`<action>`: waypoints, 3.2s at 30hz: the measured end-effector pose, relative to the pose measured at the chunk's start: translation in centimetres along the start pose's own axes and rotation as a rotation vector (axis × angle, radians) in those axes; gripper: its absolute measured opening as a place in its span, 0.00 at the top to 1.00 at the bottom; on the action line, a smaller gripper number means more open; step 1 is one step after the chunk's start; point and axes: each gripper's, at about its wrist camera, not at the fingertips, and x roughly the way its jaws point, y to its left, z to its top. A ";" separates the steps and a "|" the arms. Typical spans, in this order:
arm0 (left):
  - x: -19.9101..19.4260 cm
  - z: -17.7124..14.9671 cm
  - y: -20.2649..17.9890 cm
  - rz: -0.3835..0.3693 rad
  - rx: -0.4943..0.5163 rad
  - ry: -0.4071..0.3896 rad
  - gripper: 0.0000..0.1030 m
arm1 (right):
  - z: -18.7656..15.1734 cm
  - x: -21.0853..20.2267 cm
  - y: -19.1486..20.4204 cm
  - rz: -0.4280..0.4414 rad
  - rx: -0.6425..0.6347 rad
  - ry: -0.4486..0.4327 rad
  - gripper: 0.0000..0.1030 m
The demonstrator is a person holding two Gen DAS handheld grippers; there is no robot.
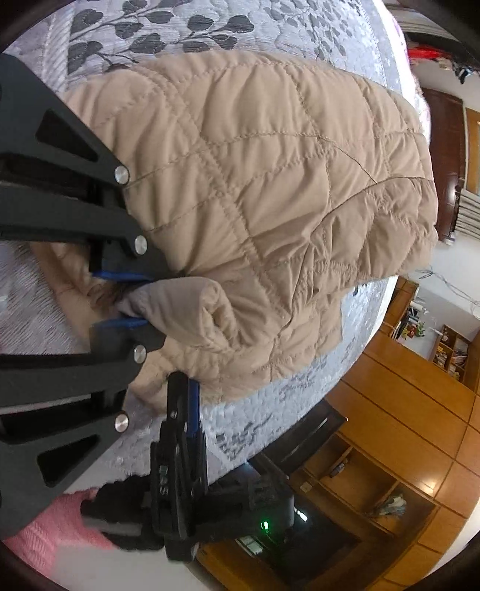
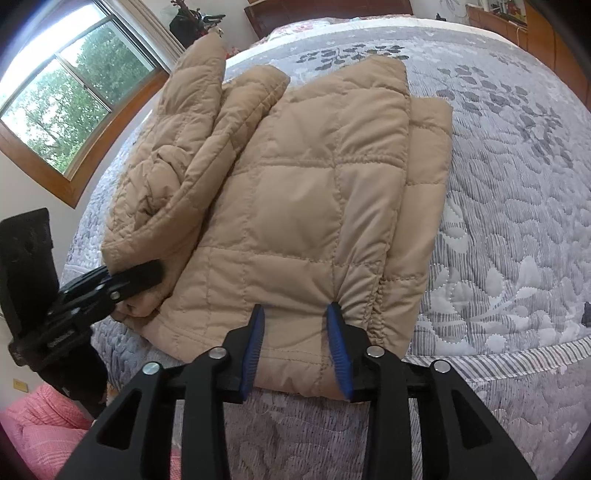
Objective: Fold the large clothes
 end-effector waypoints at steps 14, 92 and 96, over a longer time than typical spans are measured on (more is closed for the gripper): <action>-8.6 1.0 3.7 0.062 -0.127 -0.052 0.60 | 2.9 -2.7 1.6 -0.028 0.004 -0.038 0.53; 1.2 4.3 -1.5 0.327 0.066 0.011 0.53 | 3.5 -0.6 -5.8 0.130 0.116 -0.053 0.71; 1.6 4.0 -1.5 0.341 0.077 0.004 0.53 | 3.2 -0.5 -5.8 0.121 0.108 -0.068 0.71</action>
